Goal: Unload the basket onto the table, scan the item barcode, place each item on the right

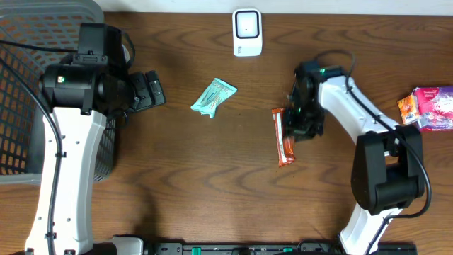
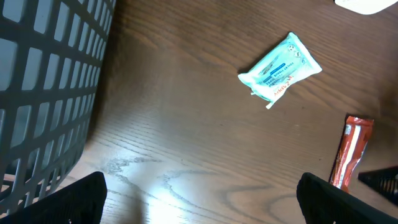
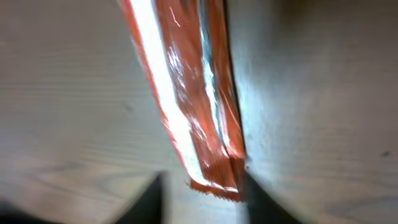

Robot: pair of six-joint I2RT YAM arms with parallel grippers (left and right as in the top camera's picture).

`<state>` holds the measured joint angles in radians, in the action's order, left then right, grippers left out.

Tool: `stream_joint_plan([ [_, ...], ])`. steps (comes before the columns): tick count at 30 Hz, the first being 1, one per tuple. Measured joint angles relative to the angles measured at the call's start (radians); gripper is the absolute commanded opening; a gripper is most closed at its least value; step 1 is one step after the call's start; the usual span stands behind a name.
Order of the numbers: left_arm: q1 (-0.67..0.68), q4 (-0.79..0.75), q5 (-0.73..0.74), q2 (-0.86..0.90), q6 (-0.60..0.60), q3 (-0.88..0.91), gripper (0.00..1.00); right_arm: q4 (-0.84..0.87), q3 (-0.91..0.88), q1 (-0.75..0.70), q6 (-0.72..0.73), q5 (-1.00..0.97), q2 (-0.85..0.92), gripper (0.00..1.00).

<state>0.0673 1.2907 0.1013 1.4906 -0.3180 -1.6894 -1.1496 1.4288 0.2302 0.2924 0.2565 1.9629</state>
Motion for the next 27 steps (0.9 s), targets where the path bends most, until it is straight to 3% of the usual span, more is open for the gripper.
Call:
stream_joint_plan([
  [3, 0.000, 0.000, 0.000, 0.000, 0.000, 0.000, 0.98, 0.022, 0.016, 0.000, -0.013, -0.021, 0.000, 0.89],
  [9, 0.000, 0.000, 0.000, 0.000, 0.000, 0.000, 0.98, 0.116, 0.005, -0.004, -0.023, -0.045, 0.000, 0.93],
  [10, 0.000, 0.000, 0.000, 0.000, 0.000, 0.000, 0.98, 0.130, -0.003, -0.005, -0.023, -0.046, 0.000, 0.91],
  [13, 0.000, 0.000, 0.000, 0.000, 0.000, 0.000, 0.98, 0.177, -0.043, -0.010, -0.029, -0.047, 0.000, 0.66],
  [21, 0.000, 0.000, 0.000, 0.000, 0.000, 0.000, 0.98, 0.370, -0.179, -0.018, -0.026, 0.006, -0.004, 0.61],
  [23, 0.000, 0.000, 0.000, 0.000, 0.000, 0.000, 0.98, 0.428, -0.200, -0.021, -0.026, 0.045, -0.013, 0.56],
  [27, 0.000, 0.000, 0.000, 0.000, 0.000, 0.000, 0.98, 0.518, -0.245, -0.022, -0.031, 0.108, -0.022, 0.25],
])
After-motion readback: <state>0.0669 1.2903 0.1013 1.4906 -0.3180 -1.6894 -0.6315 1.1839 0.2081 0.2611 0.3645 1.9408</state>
